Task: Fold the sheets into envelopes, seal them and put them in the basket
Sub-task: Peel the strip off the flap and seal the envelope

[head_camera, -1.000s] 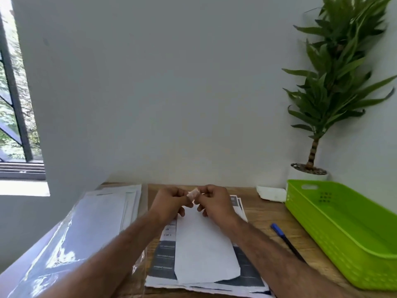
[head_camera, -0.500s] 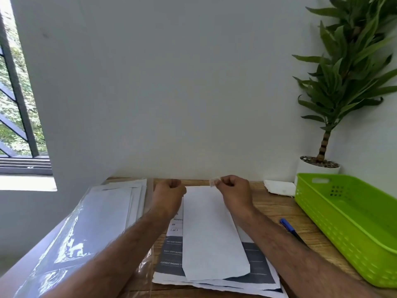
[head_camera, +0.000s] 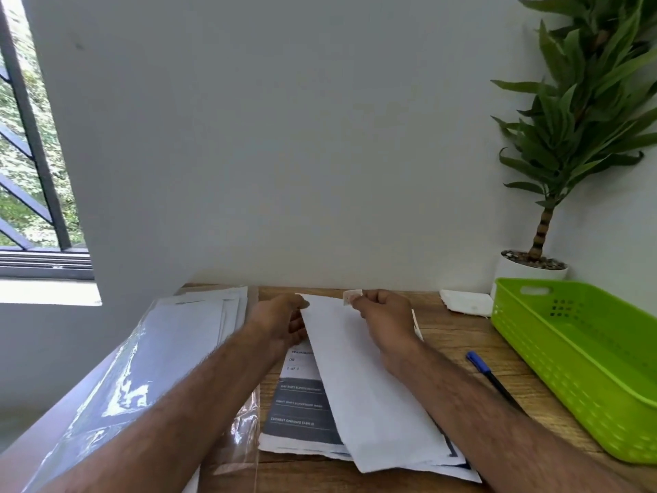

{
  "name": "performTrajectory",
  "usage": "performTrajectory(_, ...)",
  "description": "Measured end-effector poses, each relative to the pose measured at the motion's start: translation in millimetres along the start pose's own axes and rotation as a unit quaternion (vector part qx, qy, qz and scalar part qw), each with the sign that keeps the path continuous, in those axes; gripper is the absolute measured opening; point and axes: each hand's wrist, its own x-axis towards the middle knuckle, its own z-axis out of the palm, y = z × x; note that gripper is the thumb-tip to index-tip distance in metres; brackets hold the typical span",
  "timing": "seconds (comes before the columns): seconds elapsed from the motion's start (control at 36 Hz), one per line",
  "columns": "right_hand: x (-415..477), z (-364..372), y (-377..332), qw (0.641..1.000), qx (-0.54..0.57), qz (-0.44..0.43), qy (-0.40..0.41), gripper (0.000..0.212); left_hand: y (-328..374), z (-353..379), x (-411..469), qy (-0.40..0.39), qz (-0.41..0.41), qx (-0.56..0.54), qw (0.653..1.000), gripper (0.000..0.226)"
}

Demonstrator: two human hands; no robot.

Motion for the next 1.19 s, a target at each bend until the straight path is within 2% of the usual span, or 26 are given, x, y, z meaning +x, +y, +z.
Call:
performTrajectory(0.08,-5.5,3.5,-2.4,0.999,-0.032,-0.032,-0.022,0.018,1.1,0.0,-2.4,0.002,-0.011,0.025,1.000,0.007)
performTrajectory(0.19,-12.3,5.3,-10.8,0.987,-0.107,-0.122,0.002,0.018,2.1,0.4,-5.8,-0.013,-0.011,0.038,0.999,0.020)
performTrajectory(0.31,-16.6,2.2,-20.3,0.977,-0.130,-0.169,0.019,0.017,3.5,6.5,-11.2,-0.057,0.035,0.033,0.997,0.026)
performTrajectory(0.36,-17.5,0.9,-25.1,0.981,-0.116,-0.157,0.010,0.018,4.4,10.8,-17.9,-0.086,0.062,0.042,0.993,0.025)
performTrajectory(0.56,-19.5,-1.3,-31.2,0.997,0.039,-0.047,-0.055,0.014,-0.3,23.7,-28.1,-0.167,0.123,0.060,0.976,0.033)
performTrajectory(0.78,-20.9,0.3,-32.9,0.988,0.133,0.010,-0.074,0.013,-2.3,25.2,-28.7,-0.183,0.147,0.067,0.970,0.042)
performTrajectory(1.19,-17.7,1.3,-28.9,0.988,0.132,0.014,-0.075,0.016,-3.6,25.6,-29.0,-0.192,0.156,0.062,0.967,0.039)
